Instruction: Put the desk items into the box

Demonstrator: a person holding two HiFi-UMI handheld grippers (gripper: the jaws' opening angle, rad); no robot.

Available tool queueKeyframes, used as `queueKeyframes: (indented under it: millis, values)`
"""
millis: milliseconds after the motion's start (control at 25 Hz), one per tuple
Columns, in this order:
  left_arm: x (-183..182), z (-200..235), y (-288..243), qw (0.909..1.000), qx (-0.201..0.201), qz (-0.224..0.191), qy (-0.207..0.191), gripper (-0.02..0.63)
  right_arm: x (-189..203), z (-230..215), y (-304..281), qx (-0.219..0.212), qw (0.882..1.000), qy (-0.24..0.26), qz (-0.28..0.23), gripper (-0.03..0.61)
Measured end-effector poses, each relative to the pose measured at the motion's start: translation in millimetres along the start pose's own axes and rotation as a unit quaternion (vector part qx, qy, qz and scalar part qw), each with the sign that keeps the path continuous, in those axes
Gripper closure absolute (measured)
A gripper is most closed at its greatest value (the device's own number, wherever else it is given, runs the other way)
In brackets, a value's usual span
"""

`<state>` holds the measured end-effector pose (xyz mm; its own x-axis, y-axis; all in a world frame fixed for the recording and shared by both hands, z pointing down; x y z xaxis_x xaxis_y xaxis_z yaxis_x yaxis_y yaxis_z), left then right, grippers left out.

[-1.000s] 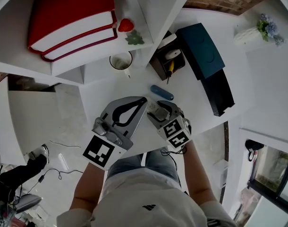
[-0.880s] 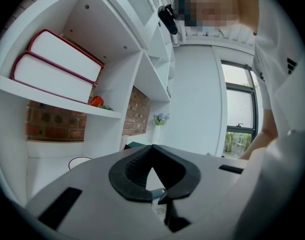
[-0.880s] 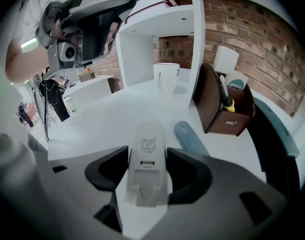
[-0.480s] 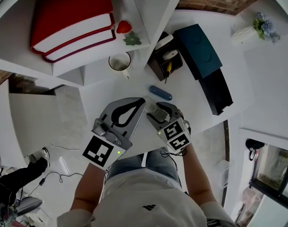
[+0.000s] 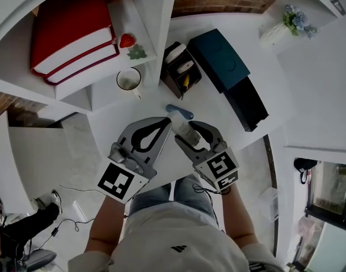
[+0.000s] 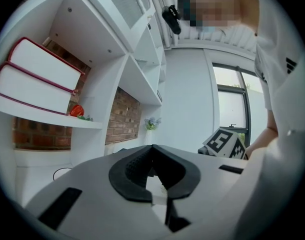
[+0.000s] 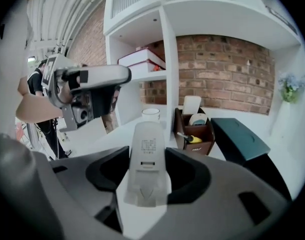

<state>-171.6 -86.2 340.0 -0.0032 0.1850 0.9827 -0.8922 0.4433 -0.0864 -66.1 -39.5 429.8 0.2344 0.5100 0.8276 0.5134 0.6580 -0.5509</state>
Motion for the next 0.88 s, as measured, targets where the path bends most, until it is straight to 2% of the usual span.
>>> queueKeyframes:
  millis: [360,600,880]
  values:
    - [-7.9,-27.3,-11.3,0.9995,0.027,-0.008,-0.012,0.603,-16.4,-9.5,47.0,0.04,0.996,-0.026,-0.069,0.345]
    - [-14.1,-50.6,-26.1,0.9982,0.055,-0.013,-0.022,0.603,-27.9,-19.3,85.9,0.069,0.989,-0.042,-0.124,0.345]
    - [-19.2,-81.7,-54.6,0.995,0.095,-0.016,-0.026,0.603,-32.4,-35.2,133.0,0.107,0.98,-0.052,-0.161,0.345]
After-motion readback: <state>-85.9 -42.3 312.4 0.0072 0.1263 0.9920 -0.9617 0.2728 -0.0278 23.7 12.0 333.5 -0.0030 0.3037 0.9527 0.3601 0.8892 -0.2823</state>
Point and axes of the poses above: the fingertips, and each gripper's own axes: y backward along the fingers, z to its left, x out of its underside, the point moved 5 cm from there along y, backward along the fingers, and after that the axes turned 5 degrees about -x, right-handed, at the moved point
